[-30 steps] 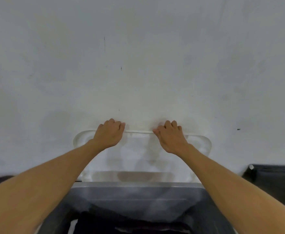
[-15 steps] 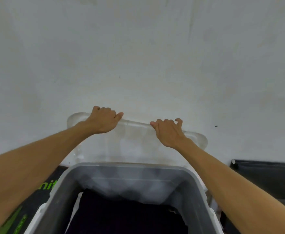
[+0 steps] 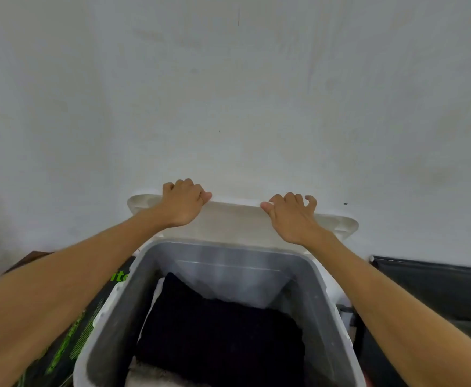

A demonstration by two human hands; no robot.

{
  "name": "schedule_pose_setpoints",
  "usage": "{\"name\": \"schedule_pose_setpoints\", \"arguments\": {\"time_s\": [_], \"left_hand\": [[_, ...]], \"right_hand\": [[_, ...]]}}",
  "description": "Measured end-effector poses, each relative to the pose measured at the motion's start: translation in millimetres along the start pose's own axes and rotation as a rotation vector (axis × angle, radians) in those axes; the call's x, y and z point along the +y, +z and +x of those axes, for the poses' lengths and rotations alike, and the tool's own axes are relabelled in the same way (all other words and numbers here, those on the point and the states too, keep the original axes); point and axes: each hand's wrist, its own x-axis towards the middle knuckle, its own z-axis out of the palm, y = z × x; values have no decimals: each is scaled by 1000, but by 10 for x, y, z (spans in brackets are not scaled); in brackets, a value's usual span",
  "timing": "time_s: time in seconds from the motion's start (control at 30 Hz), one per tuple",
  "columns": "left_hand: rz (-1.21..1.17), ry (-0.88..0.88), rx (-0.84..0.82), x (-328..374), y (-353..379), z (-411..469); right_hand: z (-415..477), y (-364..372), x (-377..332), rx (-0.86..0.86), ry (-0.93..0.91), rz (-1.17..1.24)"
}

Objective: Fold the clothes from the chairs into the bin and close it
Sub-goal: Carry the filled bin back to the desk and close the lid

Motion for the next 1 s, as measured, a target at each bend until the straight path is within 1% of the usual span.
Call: {"name": "schedule_pose_setpoints", "arguments": {"time_s": [0.17, 0.3, 0.37, 0.47, 0.6, 0.67, 0.83, 0.93, 1.0], "left_hand": [[-55, 24, -47, -146, 39, -529], [-103, 79, -68, -269, 130, -976], [-97, 107, -108, -324, 213, -1210], [-120, 129, -180, -415, 411, -1602], [-229, 162, -219, -492, 603, -1941], [-261, 168, -246, -521, 715, -2069], [-261, 187, -240, -551, 1028, -2425], [-300, 145, -219, -534, 1166, -2575], [-317, 113, -236, -531, 1184, -2601]], "right_hand": [[-567, 81, -270, -8, 41, 23], [-1052, 204, -456, -9, 65, 47], [-1278, 292, -530, -30, 84, 44], [-1636, 477, -609, -119, 44, 66], [-2003, 748, -695, -112, -18, 107], [-2110, 884, -720, -145, -31, 95], [-2348, 1135, -717, -227, -79, 116], [-2425, 1199, -682, -198, -88, 180], [-2452, 1199, -672, -184, -92, 214]]}}
